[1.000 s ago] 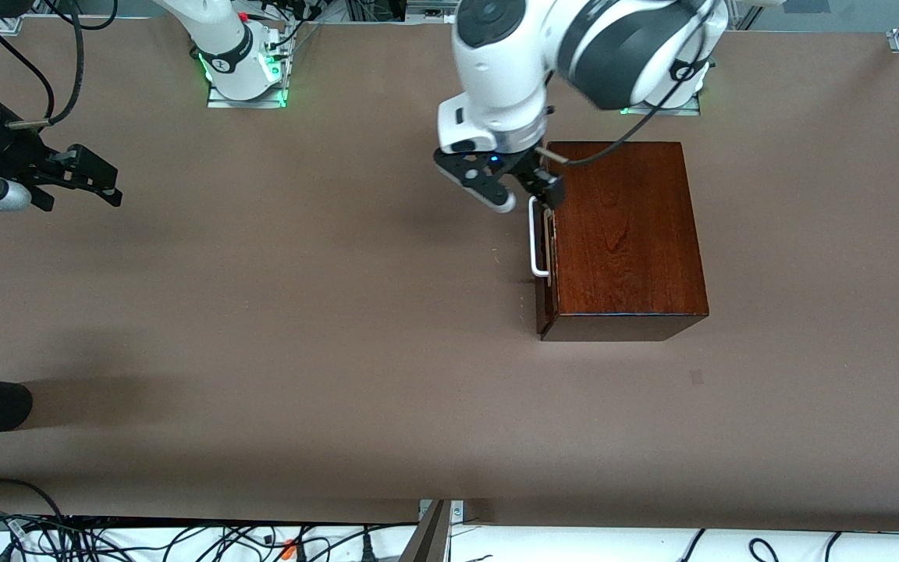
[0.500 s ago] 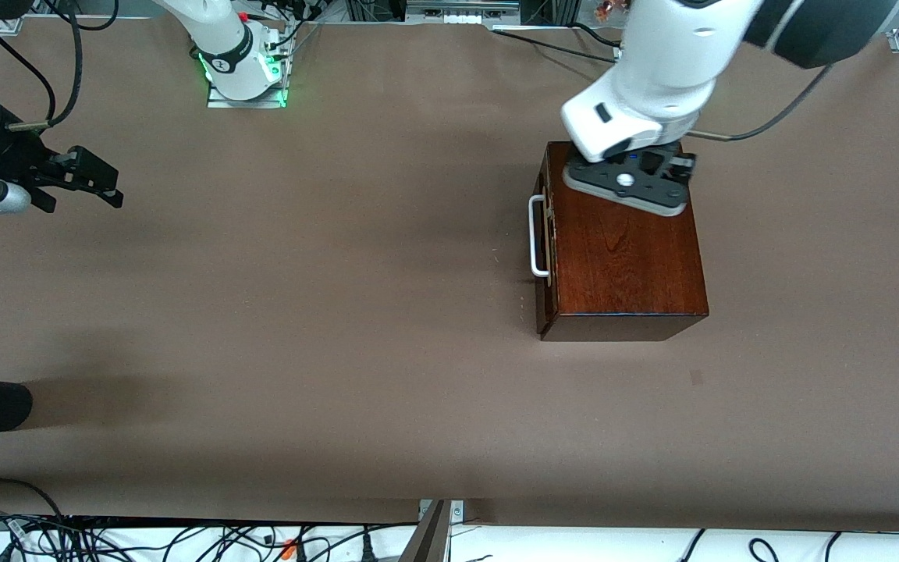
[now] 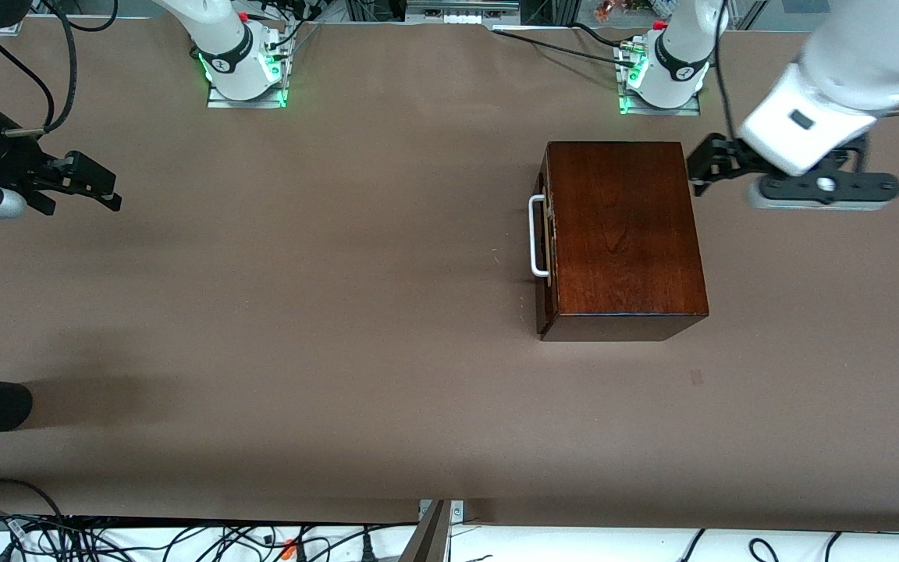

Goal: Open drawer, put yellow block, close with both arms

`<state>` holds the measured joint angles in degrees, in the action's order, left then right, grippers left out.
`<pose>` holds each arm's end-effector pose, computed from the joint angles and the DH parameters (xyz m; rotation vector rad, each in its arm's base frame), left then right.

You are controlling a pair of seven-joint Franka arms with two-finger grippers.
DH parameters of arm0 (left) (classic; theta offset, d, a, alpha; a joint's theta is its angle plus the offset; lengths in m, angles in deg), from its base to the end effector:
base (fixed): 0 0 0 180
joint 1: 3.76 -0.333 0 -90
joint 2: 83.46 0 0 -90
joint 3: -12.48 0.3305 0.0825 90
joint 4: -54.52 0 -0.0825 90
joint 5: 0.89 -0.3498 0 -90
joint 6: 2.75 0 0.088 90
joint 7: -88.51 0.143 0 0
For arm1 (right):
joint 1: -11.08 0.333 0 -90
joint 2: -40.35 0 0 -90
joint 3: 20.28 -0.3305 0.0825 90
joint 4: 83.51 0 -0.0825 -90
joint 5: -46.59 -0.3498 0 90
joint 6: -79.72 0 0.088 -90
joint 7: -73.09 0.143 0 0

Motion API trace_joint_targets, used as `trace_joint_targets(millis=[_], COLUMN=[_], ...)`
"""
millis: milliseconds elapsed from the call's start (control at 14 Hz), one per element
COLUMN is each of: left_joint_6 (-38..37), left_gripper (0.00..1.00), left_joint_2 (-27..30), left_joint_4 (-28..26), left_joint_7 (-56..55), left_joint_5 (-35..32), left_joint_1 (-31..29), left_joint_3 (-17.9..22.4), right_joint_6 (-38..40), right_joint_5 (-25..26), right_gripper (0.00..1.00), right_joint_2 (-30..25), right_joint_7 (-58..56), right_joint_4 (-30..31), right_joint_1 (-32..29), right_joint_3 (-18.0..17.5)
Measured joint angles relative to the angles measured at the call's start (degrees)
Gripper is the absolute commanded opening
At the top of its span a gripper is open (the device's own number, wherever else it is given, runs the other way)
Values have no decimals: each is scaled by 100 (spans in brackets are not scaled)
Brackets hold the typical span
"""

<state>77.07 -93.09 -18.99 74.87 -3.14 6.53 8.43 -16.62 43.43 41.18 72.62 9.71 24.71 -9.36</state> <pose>0.5387 -0.1273 0.6211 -3.1005 0.0089 0.0765 0.5346 0.0333 0.5808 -3.0871 -0.0781 -0.0605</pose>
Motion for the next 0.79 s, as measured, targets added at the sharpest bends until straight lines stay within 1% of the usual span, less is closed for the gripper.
trace_joint_targets(millis=[143, 286, 500, 786], left_joint_6=[147, 467, 797, 828], left_gripper=[100, 100, 100, 100], left_joint_2=[144, 346, 659, 773], left_joint_4=[-258, -676, -1255, -1401], left_joint_7=[510, 854, 931, 932], left_joint_5=[122, 192, 205, 205], left_joint_1=[-1, -2, 3, 4], left_joint_3=[384, 626, 673, 670], right_joint_6=[0, 0, 0, 0], right_joint_5=[-2, -3, -5, -6], right_gripper=[100, 100, 100, 100], right_joint_2=[0, 0, 0, 0], right_joint_7=[0, 0, 0, -1], right_joint_4=[0, 0, -1, -3], right_joint_1=[2, 2, 2, 12], right_joint_3=[-7, -9, -11, -50])
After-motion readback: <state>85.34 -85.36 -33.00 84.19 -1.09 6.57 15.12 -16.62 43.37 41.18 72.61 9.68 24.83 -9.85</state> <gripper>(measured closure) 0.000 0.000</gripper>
